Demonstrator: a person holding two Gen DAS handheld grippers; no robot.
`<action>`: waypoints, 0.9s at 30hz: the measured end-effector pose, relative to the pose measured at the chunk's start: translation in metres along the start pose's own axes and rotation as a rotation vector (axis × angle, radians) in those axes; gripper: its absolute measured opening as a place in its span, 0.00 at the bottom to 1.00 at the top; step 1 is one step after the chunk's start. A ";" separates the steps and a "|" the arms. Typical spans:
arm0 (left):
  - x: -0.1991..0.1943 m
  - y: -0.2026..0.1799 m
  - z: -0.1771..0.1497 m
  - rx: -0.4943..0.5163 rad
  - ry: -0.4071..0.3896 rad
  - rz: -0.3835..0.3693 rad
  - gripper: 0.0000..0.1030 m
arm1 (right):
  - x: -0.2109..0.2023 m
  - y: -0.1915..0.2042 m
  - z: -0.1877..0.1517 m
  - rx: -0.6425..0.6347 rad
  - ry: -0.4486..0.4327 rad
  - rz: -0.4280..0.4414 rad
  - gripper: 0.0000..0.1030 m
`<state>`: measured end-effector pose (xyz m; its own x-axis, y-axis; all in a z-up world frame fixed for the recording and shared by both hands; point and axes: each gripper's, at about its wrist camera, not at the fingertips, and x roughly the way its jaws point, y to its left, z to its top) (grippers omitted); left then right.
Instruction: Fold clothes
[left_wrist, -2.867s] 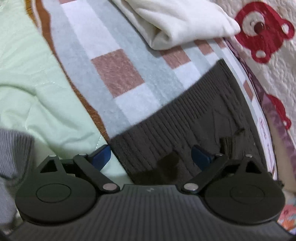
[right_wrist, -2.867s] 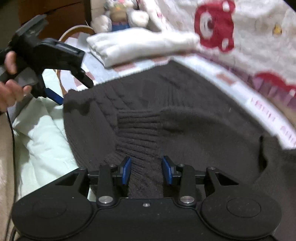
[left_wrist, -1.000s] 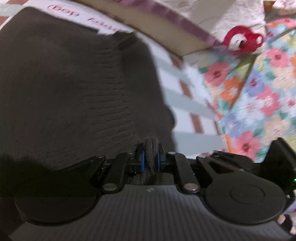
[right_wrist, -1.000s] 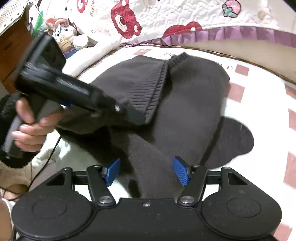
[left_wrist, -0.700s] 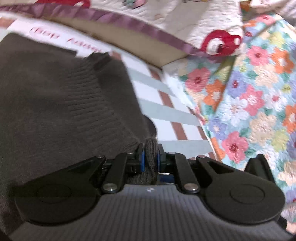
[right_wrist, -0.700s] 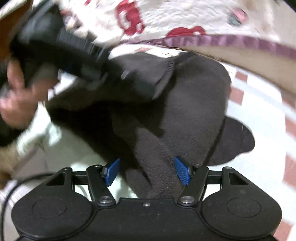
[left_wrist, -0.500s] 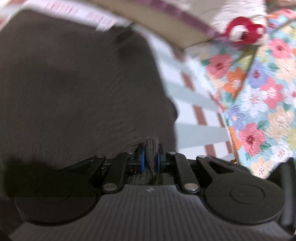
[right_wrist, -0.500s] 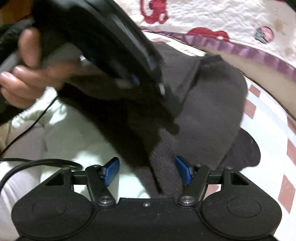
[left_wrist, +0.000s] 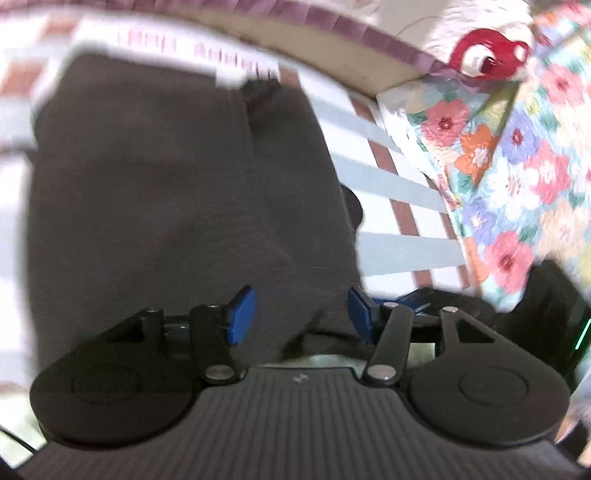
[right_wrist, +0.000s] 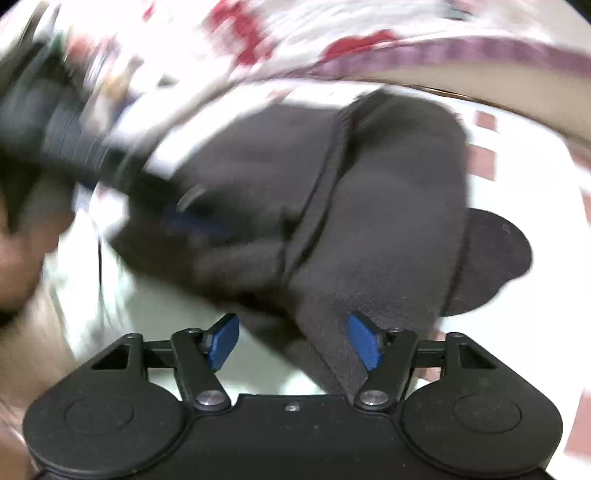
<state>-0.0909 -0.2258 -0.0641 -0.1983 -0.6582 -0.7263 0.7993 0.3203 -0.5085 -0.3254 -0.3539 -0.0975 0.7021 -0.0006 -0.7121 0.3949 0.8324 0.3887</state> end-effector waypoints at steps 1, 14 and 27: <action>-0.006 0.008 0.008 0.022 -0.043 0.040 0.64 | -0.006 -0.005 0.014 0.063 -0.027 0.032 0.58; -0.040 0.168 0.021 -0.277 -0.124 0.128 0.53 | 0.064 0.000 0.150 0.188 0.010 0.079 0.10; 0.002 0.181 0.030 -0.254 -0.168 -0.022 0.52 | 0.124 -0.037 0.117 0.229 0.091 0.029 0.51</action>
<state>0.0706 -0.1900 -0.1435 -0.0999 -0.7637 -0.6378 0.6239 0.4513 -0.6380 -0.1832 -0.4495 -0.1317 0.6626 0.0801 -0.7447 0.5067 0.6843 0.5244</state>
